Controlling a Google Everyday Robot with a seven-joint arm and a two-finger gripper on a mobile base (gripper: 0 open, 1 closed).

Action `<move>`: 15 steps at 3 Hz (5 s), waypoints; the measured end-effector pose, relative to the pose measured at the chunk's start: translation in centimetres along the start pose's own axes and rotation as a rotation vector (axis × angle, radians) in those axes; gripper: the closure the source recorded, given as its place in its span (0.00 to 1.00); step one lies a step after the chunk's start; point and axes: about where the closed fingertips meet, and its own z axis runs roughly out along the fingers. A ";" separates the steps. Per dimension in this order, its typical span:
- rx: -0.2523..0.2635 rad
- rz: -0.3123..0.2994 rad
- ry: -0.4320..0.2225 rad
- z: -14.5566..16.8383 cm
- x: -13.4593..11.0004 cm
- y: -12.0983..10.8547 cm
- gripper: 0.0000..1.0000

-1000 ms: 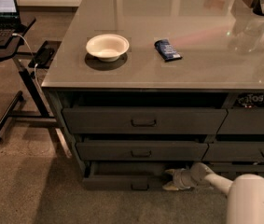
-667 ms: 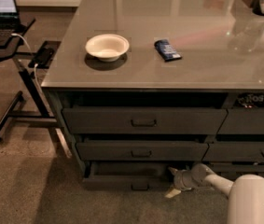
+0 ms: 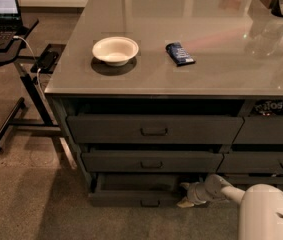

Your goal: Open bottom drawer

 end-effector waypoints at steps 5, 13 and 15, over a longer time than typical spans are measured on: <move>0.006 0.012 0.001 -1.6 0.3 2.2 0.81; -0.044 -0.010 -0.009 -3.5 2.8 7.7 1.00; -0.044 -0.010 -0.009 -3.5 2.8 7.8 0.58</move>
Offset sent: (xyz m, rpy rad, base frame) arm -0.2310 -0.0695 0.0403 -0.0393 0.0048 -0.0982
